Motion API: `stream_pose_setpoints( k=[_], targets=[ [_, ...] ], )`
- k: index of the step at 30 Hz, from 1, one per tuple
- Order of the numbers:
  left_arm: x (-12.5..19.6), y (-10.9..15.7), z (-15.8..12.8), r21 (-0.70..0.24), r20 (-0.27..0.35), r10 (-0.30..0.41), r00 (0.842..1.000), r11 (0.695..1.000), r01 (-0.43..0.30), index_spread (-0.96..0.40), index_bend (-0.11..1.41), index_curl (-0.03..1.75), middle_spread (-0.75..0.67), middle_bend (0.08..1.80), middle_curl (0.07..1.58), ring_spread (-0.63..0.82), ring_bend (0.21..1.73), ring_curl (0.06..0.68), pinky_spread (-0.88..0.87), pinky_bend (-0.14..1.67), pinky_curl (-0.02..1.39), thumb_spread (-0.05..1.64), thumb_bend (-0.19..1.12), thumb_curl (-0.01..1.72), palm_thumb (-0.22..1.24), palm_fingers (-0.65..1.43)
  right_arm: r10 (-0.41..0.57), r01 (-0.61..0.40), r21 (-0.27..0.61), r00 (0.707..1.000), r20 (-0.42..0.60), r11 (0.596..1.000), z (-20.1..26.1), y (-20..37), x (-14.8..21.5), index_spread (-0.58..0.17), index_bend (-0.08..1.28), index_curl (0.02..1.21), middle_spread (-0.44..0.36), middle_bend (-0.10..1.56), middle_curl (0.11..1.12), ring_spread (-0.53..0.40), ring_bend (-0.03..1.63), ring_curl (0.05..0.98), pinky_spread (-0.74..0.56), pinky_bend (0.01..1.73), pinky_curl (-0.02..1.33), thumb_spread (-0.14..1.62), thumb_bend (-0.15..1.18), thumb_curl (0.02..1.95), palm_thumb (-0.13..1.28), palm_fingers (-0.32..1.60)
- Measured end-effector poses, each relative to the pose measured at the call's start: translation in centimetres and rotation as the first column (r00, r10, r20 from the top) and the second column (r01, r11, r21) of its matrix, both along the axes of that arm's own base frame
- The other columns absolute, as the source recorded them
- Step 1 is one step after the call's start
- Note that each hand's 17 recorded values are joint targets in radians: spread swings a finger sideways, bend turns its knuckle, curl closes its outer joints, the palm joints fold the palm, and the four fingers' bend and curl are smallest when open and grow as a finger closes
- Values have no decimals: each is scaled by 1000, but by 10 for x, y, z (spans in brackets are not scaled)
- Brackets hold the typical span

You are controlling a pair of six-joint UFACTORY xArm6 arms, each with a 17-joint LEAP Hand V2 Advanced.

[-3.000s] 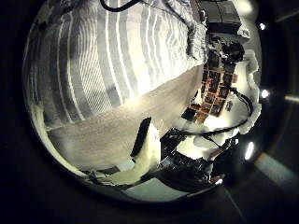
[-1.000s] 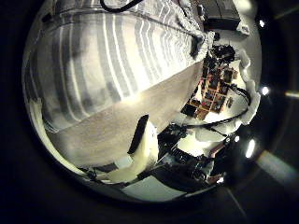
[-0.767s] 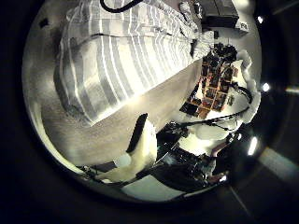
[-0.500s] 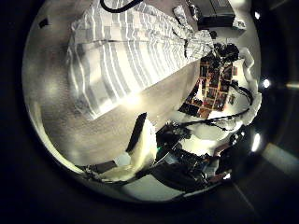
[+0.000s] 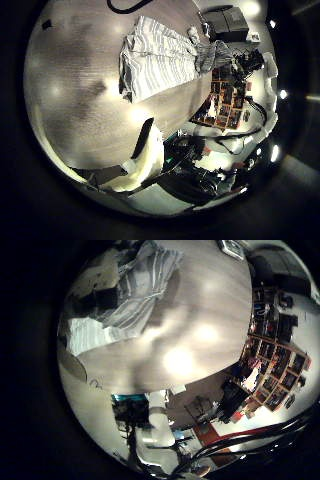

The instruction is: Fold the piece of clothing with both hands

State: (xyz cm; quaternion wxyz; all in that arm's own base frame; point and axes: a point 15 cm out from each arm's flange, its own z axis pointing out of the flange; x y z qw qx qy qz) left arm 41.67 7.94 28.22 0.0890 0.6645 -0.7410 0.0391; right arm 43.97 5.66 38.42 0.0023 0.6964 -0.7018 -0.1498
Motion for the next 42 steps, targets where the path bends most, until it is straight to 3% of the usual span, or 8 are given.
stream_pose_setpoints(
  k=[10, 19, 21, 24, 27, 29, 34, 42],
  targets=[
    [-31, 46, -1, -8, -13, 58, 998, 998, -58, -14, 171, 339, 293, 180, 296, 371, 728, 234, 456, 437, 339, 1238, -14, 295, 327, 44, 299, -299, -7, 954, 24, 954, -61, 206, -2, -293, 1012, 913, -136, 1350, 668, -183, 1471, 582, -223, 1275, 691, 1115, -8, 823, 1041, 1194],
    [-55, 55, -8, -15, -27, 84, 996, 996, -84, -14, 175, 341, 288, 178, 295, 371, 727, 232, 455, 437, 336, 1235, -15, 297, 337, 46, 375, -377, 2, 924, 76, 926, -101, 256, 9, -289, 999, 894, -134, 1346, 657, -184, 1464, 577, -239, 1260, 701, 1107, -44, 791, 879, 1176],
    [-56, 55, -9, -16, -29, 84, 996, 996, -84, -14, 174, 341, 288, 180, 294, 371, 726, 232, 455, 436, 336, 1234, -15, 297, 338, 48, 401, -403, 6, 913, 73, 915, -105, 258, 8, -303, 890, 863, -143, 1294, 631, -195, 1417, 556, -299, 1216, 669, 1122, -45, 749, 780, 1107],
    [-61, 57, -10, -17, -30, 88, 996, 996, -89, -14, 172, 341, 287, 182, 295, 371, 725, 231, 455, 435, 335, 1232, -16, 297, 337, 49, 453, -454, 13, 890, 58, 891, -107, 255, 2, -350, 505, 791, -172, 1057, 574, -246, 1402, 555, -415, 1299, 674, 1143, -39, 702, 691, 543],
    [-66, 55, -12, -20, -37, 88, 995, 996, -89, -14, 172, 341, 287, 181, 296, 371, 724, 230, 455, 434, 334, 1232, -16, 297, 336, 50, 514, -515, 32, 857, 25, 857, -107, 251, -10, -425, 427, 682, -149, 792, 485, -162, 1171, 492, -190, 1187, 674, 1174, -24, 658, 657, -56],
    [-69, 53, -14, -21, -39, 88, 995, 996, -89, -14, 172, 341, 287, 181, 296, 371, 724, 230, 455, 434, 334, 1231, -16, 297, 336, 50, 546, -546, 77, 837, 26, 834, -102, 254, -17, -463, 368, 585, -143, 657, 422, -71, 1014, 399, -27, 1137, 605, 1193, -16, 635, 658, -113],
    [-74, 49, -12, -19, -34, 85, 996, 996, -85, -18, 172, 341, 287, 180, 297, 371, 724, 229, 455, 434, 333, 1231, -16, 297, 336, 50, 569, -580, 200, 814, 117, 789, -54, 250, -23, -487, 293, 486, -148, 465, 353, 67, 814, 299, 257, 954, 494, 1238, -10, 580, 684, -92],
    [-86, 22, -2, -16, -34, 48, 998, 999, -49, -22, 175, 341, 287, 177, 295, 369, 727, 228, 454, 435, 331, 1231, -16, 297, 336, 55, 411, -472, 186, 864, 290, 862, 56, 161, -14, -474, 281, 433, -136, 388, 336, 114, 680, 242, 414, 749, 373, 1284, -4, 528, 734, 79]
  ],
)
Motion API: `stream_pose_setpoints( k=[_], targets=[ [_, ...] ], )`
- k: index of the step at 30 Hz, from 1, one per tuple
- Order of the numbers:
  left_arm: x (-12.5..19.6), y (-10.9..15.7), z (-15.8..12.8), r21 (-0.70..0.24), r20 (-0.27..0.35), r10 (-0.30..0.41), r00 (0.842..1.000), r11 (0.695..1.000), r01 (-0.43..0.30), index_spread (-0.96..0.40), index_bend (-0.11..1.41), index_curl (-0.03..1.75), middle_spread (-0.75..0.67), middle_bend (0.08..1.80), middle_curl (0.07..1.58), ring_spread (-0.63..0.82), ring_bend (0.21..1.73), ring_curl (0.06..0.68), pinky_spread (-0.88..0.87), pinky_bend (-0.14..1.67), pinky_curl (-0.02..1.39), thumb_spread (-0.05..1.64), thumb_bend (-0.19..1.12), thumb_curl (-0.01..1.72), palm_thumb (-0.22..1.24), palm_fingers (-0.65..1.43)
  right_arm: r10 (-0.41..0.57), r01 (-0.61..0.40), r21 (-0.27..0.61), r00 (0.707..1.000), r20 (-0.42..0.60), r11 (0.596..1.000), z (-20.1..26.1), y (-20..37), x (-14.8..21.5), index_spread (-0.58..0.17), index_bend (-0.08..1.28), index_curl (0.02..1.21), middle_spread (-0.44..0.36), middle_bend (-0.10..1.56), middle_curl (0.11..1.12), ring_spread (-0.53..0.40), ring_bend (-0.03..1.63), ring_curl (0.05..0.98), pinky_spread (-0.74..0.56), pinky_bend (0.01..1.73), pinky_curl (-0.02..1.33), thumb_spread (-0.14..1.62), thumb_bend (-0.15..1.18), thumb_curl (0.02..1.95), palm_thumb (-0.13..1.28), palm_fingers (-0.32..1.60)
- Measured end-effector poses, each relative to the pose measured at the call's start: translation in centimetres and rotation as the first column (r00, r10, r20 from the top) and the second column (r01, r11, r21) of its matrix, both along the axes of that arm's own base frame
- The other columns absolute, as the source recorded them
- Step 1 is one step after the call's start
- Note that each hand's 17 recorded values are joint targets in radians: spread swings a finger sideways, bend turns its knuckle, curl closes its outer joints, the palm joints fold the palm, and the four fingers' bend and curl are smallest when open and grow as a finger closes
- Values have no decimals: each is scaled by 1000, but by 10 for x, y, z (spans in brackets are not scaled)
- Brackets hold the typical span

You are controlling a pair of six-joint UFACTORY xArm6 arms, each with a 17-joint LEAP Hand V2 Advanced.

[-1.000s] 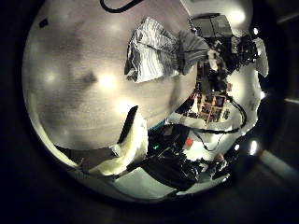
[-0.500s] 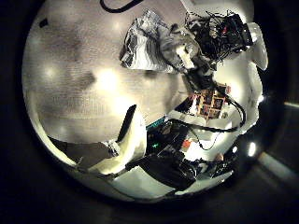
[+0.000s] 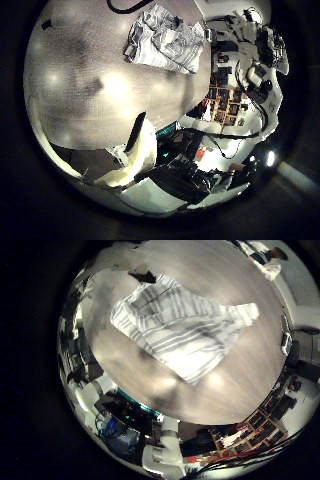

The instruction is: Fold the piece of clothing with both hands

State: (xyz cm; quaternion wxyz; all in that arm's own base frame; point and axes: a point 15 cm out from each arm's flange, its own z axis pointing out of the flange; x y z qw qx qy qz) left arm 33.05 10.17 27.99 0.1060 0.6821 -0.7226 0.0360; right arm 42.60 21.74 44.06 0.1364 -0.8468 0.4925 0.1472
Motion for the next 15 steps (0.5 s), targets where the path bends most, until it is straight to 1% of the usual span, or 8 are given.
stream_pose_setpoints(
  k=[4, 7, 9, 12, 15],
  targets=[
    [-6, -23, 14, 4, -5, -22, 1000, 1000, 22, -25, 190, 349, 289, 175, 292, 368, 718, 225, 456, 433, 330, 1231, -16, 297, 336, 68, -114, 113, 18, 990, 83, 993, 47, -58, -7, -465, 277, 424, -136, 380, 338, 97, 664, 235, 437, 660, 330, 1315, -4, 511, 755, 154],
    [-13, -46, 28, 13, -12, -50, 999, 999, 51, -24, 197, 360, 288, 169, 288, 371, 715, 223, 457, 421, 327, 1231, -16, 297, 336, 81, -204, 203, 15, 973, 109, 979, 68, -104, -26, -459, 268, 416, -144, 367, 337, 91, 652, 230, 447, 615, 307, 1328, -5, 501, 769, 197],
    [-15, -59, 36, 21, -14, -60, 998, 998, 60, -31, 201, 367, 285, 170, 286, 368, 711, 221, 458, 412, 325, 1229, -14, 300, 341, 90, -242, 245, -11, 964, 106, 970, 73, -129, -42, -455, 256, 411, -139, 358, 337, 88, 639, 226, 452, 594, 296, 1332, -8, 496, 770, 214],
    [-16, -86, 46, 32, -9, -91, 996, 995, 91, -34, 203, 378, 282, 168, 282, 364, 702, 218, 453, 403, 323, 1226, -15, 300, 347, 105, -281, 289, -70, 954, 105, 955, 78, -158, -73, -450, 263, 411, -124, 353, 339, 86, 608, 218, 457, 535, 275, 1334, -17, 482, 750, 230],
    [-15, -115, 57, 45, 22, -135, 991, 990, 134, -42, 221, 390, 262, 179, 284, 343, 692, 213, 445, 383, 316, 1230, -13, 305, 358, 153, -296, 304, -83, 950, 97, 949, 71, -164, -95, -447, 261, 408, -112, 356, 342, 85, 582, 210, 459, 491, 259, 1336, -17, 472, 731, 249]
  ],
)
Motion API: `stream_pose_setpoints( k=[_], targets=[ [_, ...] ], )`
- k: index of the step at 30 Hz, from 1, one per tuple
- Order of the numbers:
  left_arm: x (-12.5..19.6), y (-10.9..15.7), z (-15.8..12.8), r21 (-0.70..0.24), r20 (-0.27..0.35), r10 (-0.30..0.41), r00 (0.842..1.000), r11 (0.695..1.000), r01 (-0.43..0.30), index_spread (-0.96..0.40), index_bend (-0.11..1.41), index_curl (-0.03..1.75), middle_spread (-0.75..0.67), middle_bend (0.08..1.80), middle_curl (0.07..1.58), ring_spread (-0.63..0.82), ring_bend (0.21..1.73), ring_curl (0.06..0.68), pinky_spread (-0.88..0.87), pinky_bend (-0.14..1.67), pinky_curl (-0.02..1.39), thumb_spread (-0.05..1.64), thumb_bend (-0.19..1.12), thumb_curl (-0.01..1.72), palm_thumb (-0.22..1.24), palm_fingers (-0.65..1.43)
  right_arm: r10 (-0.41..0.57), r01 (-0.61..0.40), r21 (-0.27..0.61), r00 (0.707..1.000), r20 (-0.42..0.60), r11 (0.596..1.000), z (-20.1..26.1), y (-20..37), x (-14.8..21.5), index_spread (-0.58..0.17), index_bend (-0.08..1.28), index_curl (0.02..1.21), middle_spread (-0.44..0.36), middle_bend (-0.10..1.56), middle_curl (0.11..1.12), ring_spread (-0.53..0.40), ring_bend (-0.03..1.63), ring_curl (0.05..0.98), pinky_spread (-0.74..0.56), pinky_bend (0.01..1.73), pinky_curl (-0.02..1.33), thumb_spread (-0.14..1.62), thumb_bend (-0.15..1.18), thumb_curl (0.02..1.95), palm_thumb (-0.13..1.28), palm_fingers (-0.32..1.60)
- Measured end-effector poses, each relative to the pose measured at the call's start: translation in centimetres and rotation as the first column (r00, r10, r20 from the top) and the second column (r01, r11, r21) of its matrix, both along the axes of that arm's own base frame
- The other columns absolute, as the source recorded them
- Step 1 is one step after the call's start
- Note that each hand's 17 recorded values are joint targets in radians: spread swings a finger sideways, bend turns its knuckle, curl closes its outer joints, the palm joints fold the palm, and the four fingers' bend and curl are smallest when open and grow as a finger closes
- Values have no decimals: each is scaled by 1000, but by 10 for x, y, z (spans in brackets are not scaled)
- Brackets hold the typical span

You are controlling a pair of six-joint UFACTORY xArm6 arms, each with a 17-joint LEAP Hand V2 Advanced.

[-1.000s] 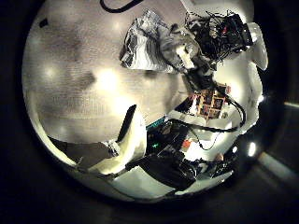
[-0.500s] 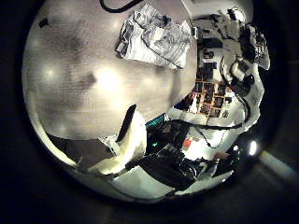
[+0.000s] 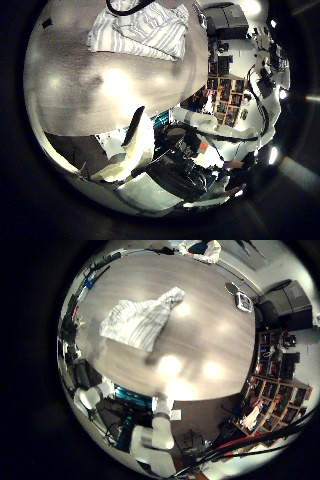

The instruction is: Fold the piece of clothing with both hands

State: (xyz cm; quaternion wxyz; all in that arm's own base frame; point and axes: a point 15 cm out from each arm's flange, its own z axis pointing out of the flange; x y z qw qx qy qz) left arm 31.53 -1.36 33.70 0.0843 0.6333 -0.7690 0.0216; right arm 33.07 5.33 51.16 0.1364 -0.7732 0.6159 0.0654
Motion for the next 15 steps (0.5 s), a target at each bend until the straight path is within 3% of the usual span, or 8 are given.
stream_pose_setpoints(
  k=[3, 7, 12, 15],
  targets=[
    [1, -26, 10, 8, 30, -27, 999, 1000, 27, -54, 221, 399, 246, 177, 287, 328, 687, 211, 433, 375, 315, 1227, -13, 308, 372, 177, -10, 10, -1, 999, -34, 1000, -24, -2, -25, -451, 263, 406, -105, 350, 343, 80, 551, 200, 445, 442, 243, 1337, -15, 462, 709, 283],
    [-2, -52, 16, 40, 25, -39, 999, 998, 38, -69, 224, 409, 229, 177, 290, 311, 676, 207, 421, 358, 312, 1223, -13, 312, 379, 195, -37, 36, -8, 997, -61, 999, -54, -9, -44, -460, 270, 405, -111, 338, 342, 74, 519, 191, 441, 395, 230, 1337, -16, 454, 688, 323],
    [3, -57, 26, 95, 29, -7, 1000, 995, 4, -72, 217, 416, 221, 172, 289, 308, 677, 203, 410, 352, 313, 1218, -16, 316, 385, 205, -83, 72, -132, 993, -86, 989, -77, -44, -50, -462, 267, 405, -151, 323, 340, 69, 481, 183, 440, 351, 221, 1336, -20, 438, 640, 355],
    [4, -54, 26, 96, 26, 5, 1000, 995, -8, -73, 215, 420, 219, 170, 288, 307, 674, 201, 408, 349, 315, 1216, -16, 317, 386, 208, -97, 81, -155, 991, -96, 985, -82, -51, -50, -461, 265, 404, -141, 317, 341, 68, 460, 178, 442, 326, 215, 1337, -17, 430, 619, 372]
  ],
)
